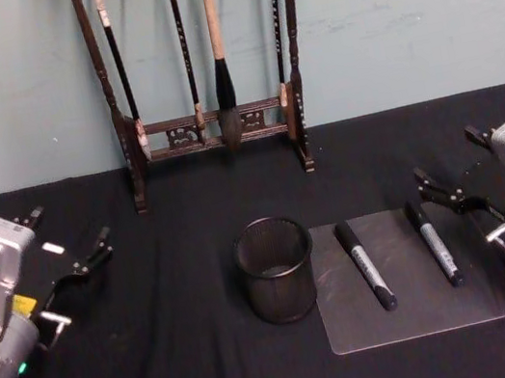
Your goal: Pick up the water-based marker from the table and place it into the pen holder.
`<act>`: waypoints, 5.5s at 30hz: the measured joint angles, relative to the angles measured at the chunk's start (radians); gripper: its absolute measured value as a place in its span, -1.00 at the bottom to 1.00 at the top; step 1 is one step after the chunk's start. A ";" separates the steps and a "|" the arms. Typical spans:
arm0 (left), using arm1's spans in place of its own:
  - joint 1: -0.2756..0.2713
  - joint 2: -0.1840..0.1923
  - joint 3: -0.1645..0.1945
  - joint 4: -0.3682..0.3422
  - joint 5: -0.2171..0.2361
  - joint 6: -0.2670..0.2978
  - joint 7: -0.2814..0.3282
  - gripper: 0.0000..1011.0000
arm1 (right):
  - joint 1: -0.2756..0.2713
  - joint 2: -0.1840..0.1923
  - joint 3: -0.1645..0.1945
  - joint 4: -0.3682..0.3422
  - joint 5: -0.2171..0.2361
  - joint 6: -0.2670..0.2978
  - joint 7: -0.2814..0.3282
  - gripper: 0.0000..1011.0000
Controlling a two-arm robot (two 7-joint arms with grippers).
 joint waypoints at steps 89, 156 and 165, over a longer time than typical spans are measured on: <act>0.000 0.000 0.000 0.000 0.000 0.000 0.000 1.00 | -0.014 -0.091 0.104 0.034 0.149 0.320 0.235 0.98; 0.000 0.000 0.000 0.000 0.000 0.000 0.000 1.00 | -0.020 -0.150 0.164 0.069 0.094 0.374 0.319 0.28; 0.000 0.000 0.000 0.000 0.000 0.000 0.000 1.00 | -0.020 -0.150 0.164 0.068 0.095 0.374 0.318 -0.32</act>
